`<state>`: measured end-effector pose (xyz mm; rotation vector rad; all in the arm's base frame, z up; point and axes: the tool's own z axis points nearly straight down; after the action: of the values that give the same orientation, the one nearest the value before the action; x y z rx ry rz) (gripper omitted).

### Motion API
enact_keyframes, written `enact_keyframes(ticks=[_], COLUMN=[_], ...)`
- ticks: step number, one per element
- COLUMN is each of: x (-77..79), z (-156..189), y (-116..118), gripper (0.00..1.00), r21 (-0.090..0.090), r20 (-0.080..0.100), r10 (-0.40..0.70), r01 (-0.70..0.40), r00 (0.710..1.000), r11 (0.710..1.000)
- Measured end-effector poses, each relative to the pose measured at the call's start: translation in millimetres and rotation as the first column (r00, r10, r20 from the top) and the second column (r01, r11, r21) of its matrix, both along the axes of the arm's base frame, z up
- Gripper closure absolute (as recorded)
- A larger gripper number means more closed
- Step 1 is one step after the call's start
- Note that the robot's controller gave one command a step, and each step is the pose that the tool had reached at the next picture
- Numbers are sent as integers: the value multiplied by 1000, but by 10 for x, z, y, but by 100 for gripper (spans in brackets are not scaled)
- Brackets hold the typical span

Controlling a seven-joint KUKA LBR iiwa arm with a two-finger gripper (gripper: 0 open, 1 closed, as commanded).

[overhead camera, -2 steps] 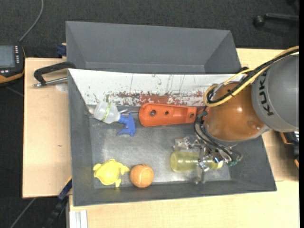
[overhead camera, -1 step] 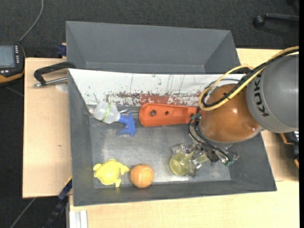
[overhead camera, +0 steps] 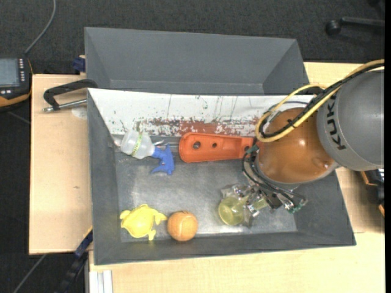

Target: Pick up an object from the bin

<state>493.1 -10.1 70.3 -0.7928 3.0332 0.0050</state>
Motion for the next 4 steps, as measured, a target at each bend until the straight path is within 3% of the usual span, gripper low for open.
enact_keyframes(ticks=[1,4], x=[-14,-10], z=[63,715], y=[3,13], gripper=[100,100], r21=[0,2], r20=[-5,-2], r10=[1,-1], r01=[-1,1], r00=[1000,1000], r11=[1000,1000])
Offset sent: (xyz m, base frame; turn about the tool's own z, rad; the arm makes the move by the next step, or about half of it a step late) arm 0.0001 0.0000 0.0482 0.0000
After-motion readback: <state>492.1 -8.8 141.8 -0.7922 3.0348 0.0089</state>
